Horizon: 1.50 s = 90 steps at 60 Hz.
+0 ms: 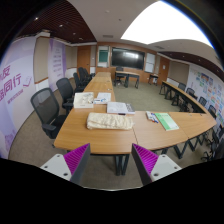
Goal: Fold towel
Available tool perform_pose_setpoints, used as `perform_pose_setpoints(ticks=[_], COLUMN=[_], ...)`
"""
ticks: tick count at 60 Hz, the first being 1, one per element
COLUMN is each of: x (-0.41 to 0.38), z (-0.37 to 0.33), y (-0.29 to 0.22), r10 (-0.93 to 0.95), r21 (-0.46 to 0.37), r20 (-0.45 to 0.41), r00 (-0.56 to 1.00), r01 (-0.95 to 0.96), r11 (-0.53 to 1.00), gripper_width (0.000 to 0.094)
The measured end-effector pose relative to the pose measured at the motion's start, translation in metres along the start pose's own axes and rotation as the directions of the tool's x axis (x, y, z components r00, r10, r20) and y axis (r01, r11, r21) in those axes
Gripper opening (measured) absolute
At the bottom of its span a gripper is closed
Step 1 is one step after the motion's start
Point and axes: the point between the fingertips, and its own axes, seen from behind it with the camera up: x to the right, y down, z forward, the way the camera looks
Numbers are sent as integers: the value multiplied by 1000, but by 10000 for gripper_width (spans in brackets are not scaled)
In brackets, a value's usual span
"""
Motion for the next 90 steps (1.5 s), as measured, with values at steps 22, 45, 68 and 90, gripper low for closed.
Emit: perform_pose_setpoints(ticks=[22, 45, 68, 90], x=[-37, -163, -188, -176], z=[88, 261, 471, 575], y=[49, 9, -30, -10], r10=[-2, -10, -100, -148], r21=[-140, -109, -115, -157], r20=[11, 29, 13, 41], r00=[1000, 1000, 995, 988], r01=[3, 13, 101, 153], r11=[990, 994, 988, 976], gripper_width=[854, 855, 857, 226])
